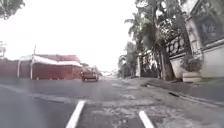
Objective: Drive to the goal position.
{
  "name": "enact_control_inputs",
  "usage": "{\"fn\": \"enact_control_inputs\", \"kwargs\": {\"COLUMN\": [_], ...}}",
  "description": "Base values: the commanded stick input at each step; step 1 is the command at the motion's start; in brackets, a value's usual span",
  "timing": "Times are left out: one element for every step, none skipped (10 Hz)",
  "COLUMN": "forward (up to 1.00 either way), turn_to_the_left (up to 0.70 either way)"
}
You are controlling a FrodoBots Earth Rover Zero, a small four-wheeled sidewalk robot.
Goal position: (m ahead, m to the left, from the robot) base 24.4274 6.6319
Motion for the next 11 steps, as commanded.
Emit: {"fn": "enact_control_inputs", "kwargs": {"forward": [1.0, 1.0, 1.0, 1.0, 1.0, 1.0, 1.0, 1.0, 1.0, 1.0, 1.0], "turn_to_the_left": [-0.4, -0.02, 0.0, 0.0, 0.0, 0.0, 0.0, 0.0, 0.0, 0.0, 0.0]}}
